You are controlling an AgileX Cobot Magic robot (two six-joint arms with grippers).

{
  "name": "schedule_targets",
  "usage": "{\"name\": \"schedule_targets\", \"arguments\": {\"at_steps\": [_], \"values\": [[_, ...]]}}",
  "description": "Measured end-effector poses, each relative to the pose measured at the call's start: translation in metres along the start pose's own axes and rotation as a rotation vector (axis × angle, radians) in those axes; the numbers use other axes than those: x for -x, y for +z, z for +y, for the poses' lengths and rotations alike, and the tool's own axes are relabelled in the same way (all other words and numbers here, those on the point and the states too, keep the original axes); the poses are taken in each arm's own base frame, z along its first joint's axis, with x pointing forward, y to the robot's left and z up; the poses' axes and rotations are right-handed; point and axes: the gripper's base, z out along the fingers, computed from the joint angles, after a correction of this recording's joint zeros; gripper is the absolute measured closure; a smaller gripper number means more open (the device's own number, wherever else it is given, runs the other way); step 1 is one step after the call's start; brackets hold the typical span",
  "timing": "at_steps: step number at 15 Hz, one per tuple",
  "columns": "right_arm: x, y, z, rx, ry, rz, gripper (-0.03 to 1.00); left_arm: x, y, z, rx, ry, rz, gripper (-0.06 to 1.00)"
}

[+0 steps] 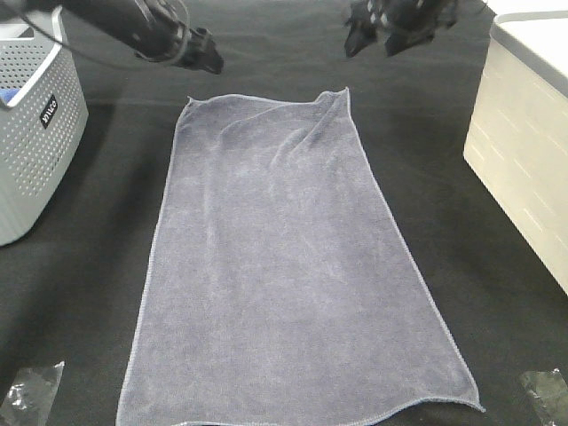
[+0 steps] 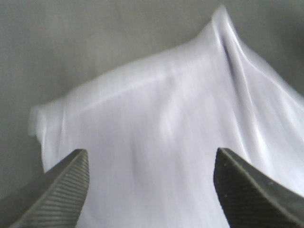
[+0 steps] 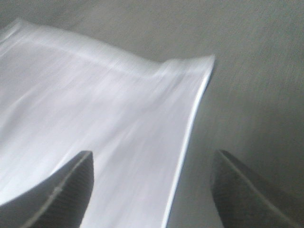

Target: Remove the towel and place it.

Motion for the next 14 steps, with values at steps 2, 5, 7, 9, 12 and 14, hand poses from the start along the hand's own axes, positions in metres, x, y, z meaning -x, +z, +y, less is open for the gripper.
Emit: {"name": "schedule_targets", "arguments": {"at_steps": [2,5,7,9,12,14], "values": [[0.0,-0.046,0.011,0.015,-0.012,0.07,0.28,0.008,-0.042,-0.002,0.082,-0.04,0.123,0.25],[0.004,-0.117,0.006,-0.038,0.112,0.011,0.28,0.022,-0.114,0.006,0.244,-0.092,0.171,0.25],[0.0,-0.166,-0.031,-0.071,0.248,-0.078,0.28,0.022,-0.183,0.042,0.369,-0.256,0.138,0.19],[-0.002,-0.185,-0.031,-0.073,0.263,-0.109,0.26,0.022,-0.202,0.05,0.402,-0.285,0.117,0.15],[-0.035,-0.222,-0.01,-0.07,0.272,-0.069,0.17,0.019,-0.239,0.033,0.416,-0.281,0.1,0.14],[-0.076,-0.248,0.006,-0.101,0.274,-0.018,0.17,-0.003,-0.265,0.014,0.413,-0.288,0.144,0.14]]}}
